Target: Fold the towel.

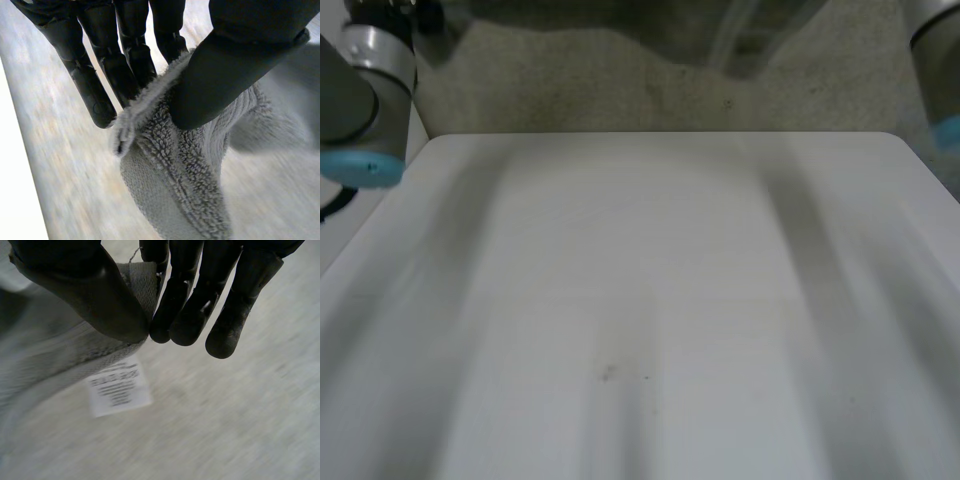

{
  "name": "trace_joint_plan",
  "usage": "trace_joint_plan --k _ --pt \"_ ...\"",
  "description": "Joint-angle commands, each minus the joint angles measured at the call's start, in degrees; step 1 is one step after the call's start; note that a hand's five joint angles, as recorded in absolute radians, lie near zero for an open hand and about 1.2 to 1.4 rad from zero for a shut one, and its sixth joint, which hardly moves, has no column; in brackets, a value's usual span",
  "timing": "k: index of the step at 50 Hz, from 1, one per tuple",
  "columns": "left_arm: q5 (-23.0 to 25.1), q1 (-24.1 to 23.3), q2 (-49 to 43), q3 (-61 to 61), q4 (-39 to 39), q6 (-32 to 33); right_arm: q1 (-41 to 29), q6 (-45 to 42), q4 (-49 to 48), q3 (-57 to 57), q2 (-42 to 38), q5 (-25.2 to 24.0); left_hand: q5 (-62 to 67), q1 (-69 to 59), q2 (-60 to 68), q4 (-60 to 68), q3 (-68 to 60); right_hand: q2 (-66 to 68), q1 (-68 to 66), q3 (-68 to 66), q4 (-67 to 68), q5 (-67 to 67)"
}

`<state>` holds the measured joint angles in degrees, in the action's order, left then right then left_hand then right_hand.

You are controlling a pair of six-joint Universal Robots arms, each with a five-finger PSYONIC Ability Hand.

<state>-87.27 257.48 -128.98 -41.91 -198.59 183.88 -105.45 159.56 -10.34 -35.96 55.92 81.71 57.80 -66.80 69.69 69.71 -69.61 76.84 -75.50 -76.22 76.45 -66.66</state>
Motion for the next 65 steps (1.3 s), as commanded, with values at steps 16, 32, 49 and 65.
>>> trace_joint_plan --k 16,32,49,65 --pt "10.37 1.62 -6.11 -38.41 -6.55 11.65 -0.20 -15.24 6.92 -36.80 -7.50 -9.47 12.20 -13.20 10.31 10.29 -10.39 3.16 -4.50 -3.78 3.55 -3.34" --pt "10.46 3.82 9.80 -51.07 -6.02 16.42 3.14 -12.52 7.18 -49.11 6.82 -9.03 0.44 -1.45 -1.44 -1.46 1.36 3.16 -4.50 -3.78 3.55 -3.34" --pt "10.46 3.73 8.92 -54.94 -6.55 16.60 5.96 -11.11 6.92 -53.52 7.89 -10.00 -18.56 17.56 -20.45 -20.47 20.37 3.16 -4.50 -3.78 3.55 -3.34" --pt "13.09 3.90 13.14 -57.40 -6.99 16.33 5.78 -11.72 8.05 -52.81 11.73 -9.12 12.20 -13.20 10.31 10.29 -10.39 3.16 -4.50 -3.78 3.55 -3.34"
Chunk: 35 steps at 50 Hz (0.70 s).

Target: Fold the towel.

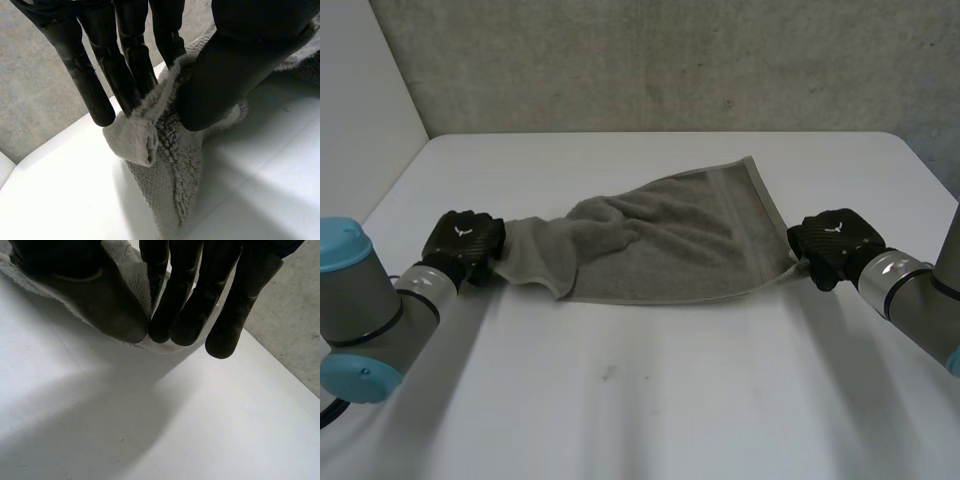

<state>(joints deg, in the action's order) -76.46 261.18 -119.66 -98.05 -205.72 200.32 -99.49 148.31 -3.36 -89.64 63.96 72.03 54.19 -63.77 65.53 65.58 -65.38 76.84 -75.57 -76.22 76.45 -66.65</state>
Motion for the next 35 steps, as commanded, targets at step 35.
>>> trace_joint_plan --k 35 --pt "6.50 1.79 5.85 11.31 23.34 -5.29 1.77 -12.52 32.01 31.49 0.40 5.74 15.81 -16.23 14.47 14.42 -14.62 3.16 -4.43 -3.78 3.55 -3.35"
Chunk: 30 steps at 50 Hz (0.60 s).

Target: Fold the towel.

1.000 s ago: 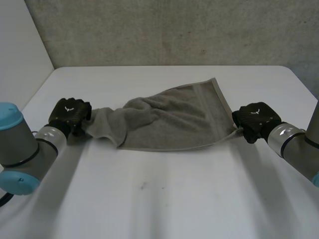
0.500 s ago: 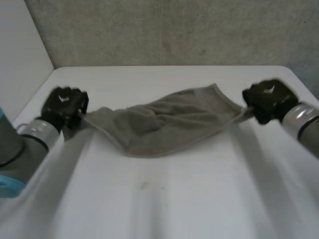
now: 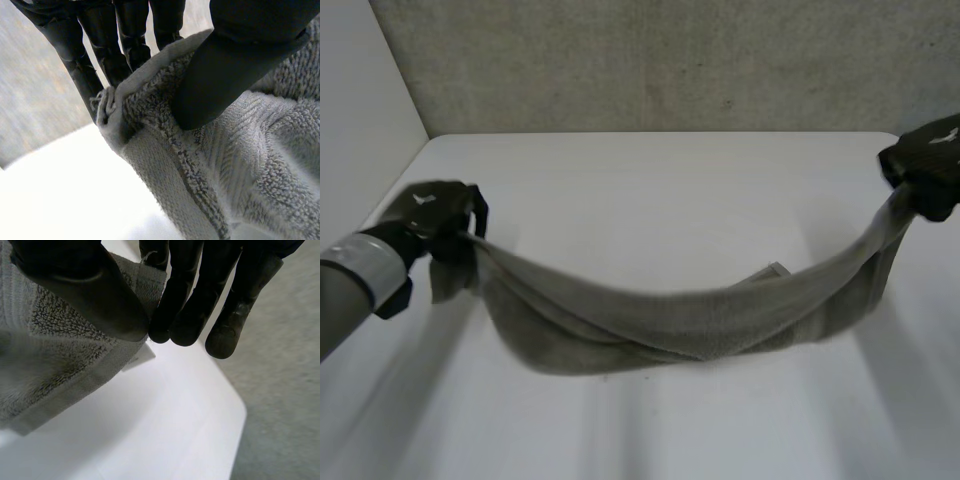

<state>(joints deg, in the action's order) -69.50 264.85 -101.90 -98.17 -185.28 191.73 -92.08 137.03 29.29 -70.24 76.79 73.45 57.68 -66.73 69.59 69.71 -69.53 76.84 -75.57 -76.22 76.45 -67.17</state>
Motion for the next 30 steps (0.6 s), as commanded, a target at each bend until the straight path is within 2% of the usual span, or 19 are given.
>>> trace_joint_plan --k 1,2,3,4,5,7,10,11,12,13,14,16,20,21,23,24,26,28,30 --pt "-0.55 -2.58 -13.22 15.94 3.17 3.39 -7.39 0.15 -1.42 17.89 -14.98 5.73 12.32 -13.27 10.41 10.29 -10.47 3.16 -4.43 -3.78 3.55 -2.83" --pt "-0.55 -3.28 -13.67 20.78 3.08 3.04 -7.41 0.17 -1.43 17.95 -15.00 5.74 12.32 -13.27 10.41 10.29 -10.47 3.16 -4.43 -3.78 3.55 -2.83" --pt "-0.55 -3.29 -13.67 20.82 3.08 3.04 -8.72 2.34 -3.08 23.43 -16.83 6.52 12.32 -13.27 10.41 10.29 -10.47 3.16 -4.43 -3.78 3.55 -2.83" --pt "-0.90 -3.90 -13.67 25.78 3.00 2.43 -9.51 5.24 -6.05 28.79 -17.81 7.14 12.32 -13.27 10.41 10.29 -10.47 3.16 -4.43 -3.78 3.55 -2.83" --pt "-1.60 -4.60 -13.41 30.79 2.56 1.29 -9.52 5.26 -6.08 28.84 -17.82 7.15 12.32 -13.27 10.41 10.29 -10.47 3.16 -4.43 -3.78 3.55 -2.83" --pt "-2.83 -5.13 -13.06 35.63 1.16 -0.11 -9.96 13.13 -14.56 36.37 -17.38 7.85 12.32 -13.27 10.41 10.29 -10.47 3.16 -4.43 -3.78 3.55 -2.83" --pt "-6.60 -6.10 -10.87 41.89 -4.18 -4.76 -9.61 18.01 -19.27 37.63 -16.06 8.55 12.32 -13.27 10.41 10.29 -10.47 3.16 -4.43 -3.78 3.55 -2.83" --pt "-8.62 -5.75 -9.12 42.35 -7.52 -7.48 -9.43 21.92 -23.44 37.20 -13.80 9.25 12.32 -13.27 10.41 10.29 -10.47 3.16 -4.43 -3.78 3.55 -2.83" --pt "-8.64 -5.75 -9.10 42.36 -7.55 -7.51 -9.43 25.18 -26.44 36.32 -11.51 9.78 12.32 -13.27 10.41 10.29 -10.47 3.16 -4.43 -3.78 3.55 -2.83" --pt "-10.64 -5.49 -7.62 42.18 -11.03 -10.29 -9.43 25.22 -26.47 36.32 -11.49 9.78 12.32 -13.27 10.41 10.29 -10.47 3.16 -4.43 -3.78 3.55 -2.83" --pt "-10.66 -5.48 -7.61 42.18 -11.07 -10.32 -9.43 26.78 -27.87 34.58 -9.66 9.70 12.32 -13.27 10.41 10.29 -10.47 3.16 -4.43 -3.78 3.55 -2.83" --pt "-13.11 -4.96 -6.47 40.00 -16.14 -14.87 -9.43 26.62 -27.09 32.54 -8.68 9.43 12.32 -13.27 10.41 10.29 -10.47 3.16 -4.43 -3.78 3.55 -2.83" --pt "-12.95 -4.08 -6.38 34.27 -17.83 -16.74 -9.52 22.34 -19.91 24.48 -7.88 7.07 12.32 -13.27 10.41 10.29 -10.47 3.16 -4.43 -3.78 3.55 -2.83" --pt "-12.42 -3.64 -6.73 30.96 -18.10 -16.65 -9.52 22.32 -19.88 24.45 -7.88 7.06 12.32 -13.27 10.41 10.29 -10.47 3.16 -4.43 -3.78 3.55 -2.83" --pt "-11.63 -3.46 -7.17 27.50 -18.27 -16.47 -10.05 16.02 -16.38 16.93 -8.41 4.70 12.32 -13.27 10.41 10.29 -10.47 3.16 -4.43 -3.78 3.55 -2.83" --pt "-10.50 -3.46 -8.30 24.11 -18.36 -16.04 -10.05 15.99 -16.37 16.89 -8.41 4.69 12.32 -13.27 10.41 10.29 -10.47 3.16 -4.43 -3.78 3.55 -2.83" --pt "-9.18 -3.46 -10.23 21.12 -18.54 -15.34 -10.31 9.69 -16.71 8.23 -8.85 3.37 12.32 -13.27 10.41 10.29 -10.47 3.16 -4.43 -3.78 3.55 -2.83" --pt "-7.67 -3.37 -12.35 18.63 -18.54 -14.19 -10.31 7.57 -17.94 4.45 -9.63 3.02 12.32 -13.27 10.41 10.29 -10.47 3.16 -4.43 -3.78 3.55 -2.83" --pt "-5.75 -3.29 -16.29 14.78 -18.54 -10.43 -10.40 5.90 -19.60 1.10 -10.69 2.93 12.32 -13.27 10.41 10.29 -10.47 3.16 -4.43 -3.78 3.55 -2.83"
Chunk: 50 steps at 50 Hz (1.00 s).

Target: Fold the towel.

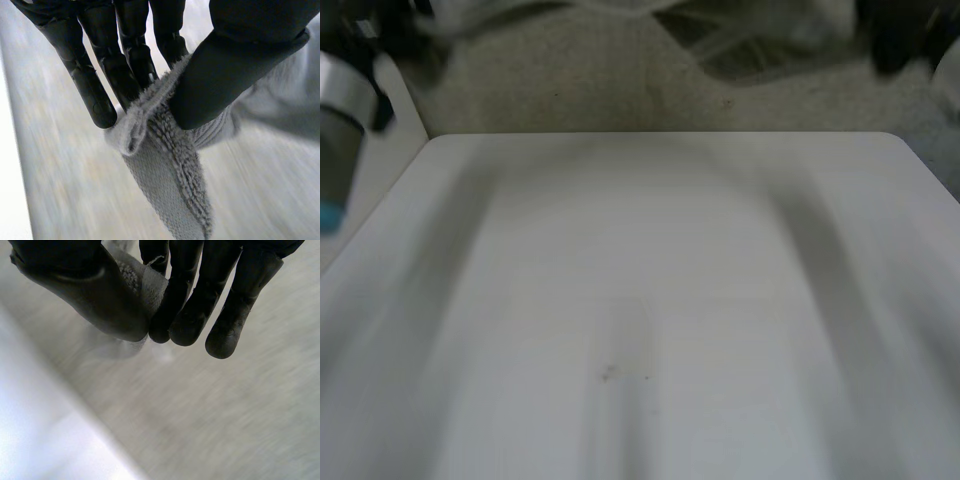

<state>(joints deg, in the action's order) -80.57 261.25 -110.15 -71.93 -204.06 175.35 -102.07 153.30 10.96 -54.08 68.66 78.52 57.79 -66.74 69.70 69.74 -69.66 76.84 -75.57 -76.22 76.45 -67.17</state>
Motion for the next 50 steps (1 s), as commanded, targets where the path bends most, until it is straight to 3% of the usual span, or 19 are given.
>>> trace_joint_plan --k 1,8,16,17,18,19,21,23,31,50 --pt "5.34 0.31 -8.06 -11.47 0.24 5.97 -0.41 -11.34 -3.03 -18.05 -3.79 -2.14 12.21 -13.26 10.30 10.26 -10.34 3.16 -4.43 -3.78 3.55 -2.83" --pt "5.86 2.33 -16.93 -15.60 0.41 15.97 -0.33 -12.58 -6.39 -25.46 -9.86 -1.35 12.21 -13.26 10.30 10.26 -10.34 3.16 -4.43 -3.78 3.55 -2.83" --pt "6.04 4.79 -17.12 -18.58 1.03 20.20 0.46 -13.11 -6.39 -29.86 -10.39 -0.47 12.21 -13.26 10.30 10.26 -10.34 3.16 -4.43 -3.78 3.55 -2.83" --pt "6.13 5.14 -15.90 -19.46 1.12 20.73 0.46 -12.76 -6.48 -30.64 -9.09 -0.65 10.24 -11.28 8.33 8.29 -8.37 3.16 -4.43 -3.78 3.55 -2.83" --pt "6.21 5.23 -14.06 -20.69 1.29 21.17 0.46 -12.32 -6.65 -31.43 -7.68 -0.82 -4.27 3.23 -6.18 -6.22 6.14 3.16 -4.43 -3.78 3.55 -2.83" --pt "6.22 5.23 -14.04 -20.70 1.29 21.17 0.46 -12.32 -6.65 -31.44 -7.67 -0.83 -4.41 3.37 -6.33 -6.37 6.28 3.16 -4.43 -3.78 3.55 -2.83" --pt "6.30 5.23 -10.63 -23.32 1.47 21.87 0.55 -12.23 -7.44 -33.36 -5.83 -1.09 -19.51 18.46 -21.42 -21.46 21.38 3.16 -4.43 -3.78 3.55 -2.83" --pt "6.30 5.23 -9.04 -24.64 1.47 22.14 0.55 -12.23 -8.06 -34.07 -5.39 -1.09 -21.39 20.35 -23.30 -23.34 23.26 3.16 -4.43 -3.78 3.55 -2.83" --pt "6.48 4.18 -4.63 -29.23 0.33 24.16 0.55 -12.23 -10.79 -36.98 -4.59 -1.09 -21.41 20.36 -23.32 -23.36 23.28 3.16 -4.43 -3.78 3.55 -2.83" --pt "8.59 3.83 -12.10 -28.61 -5.56 30.05 0.46 -12.23 -10.96 -38.38 -4.59 -1.26 -20.56 19.52 -22.48 -22.52 22.43 3.16 -4.43 -3.78 3.55 -2.83"
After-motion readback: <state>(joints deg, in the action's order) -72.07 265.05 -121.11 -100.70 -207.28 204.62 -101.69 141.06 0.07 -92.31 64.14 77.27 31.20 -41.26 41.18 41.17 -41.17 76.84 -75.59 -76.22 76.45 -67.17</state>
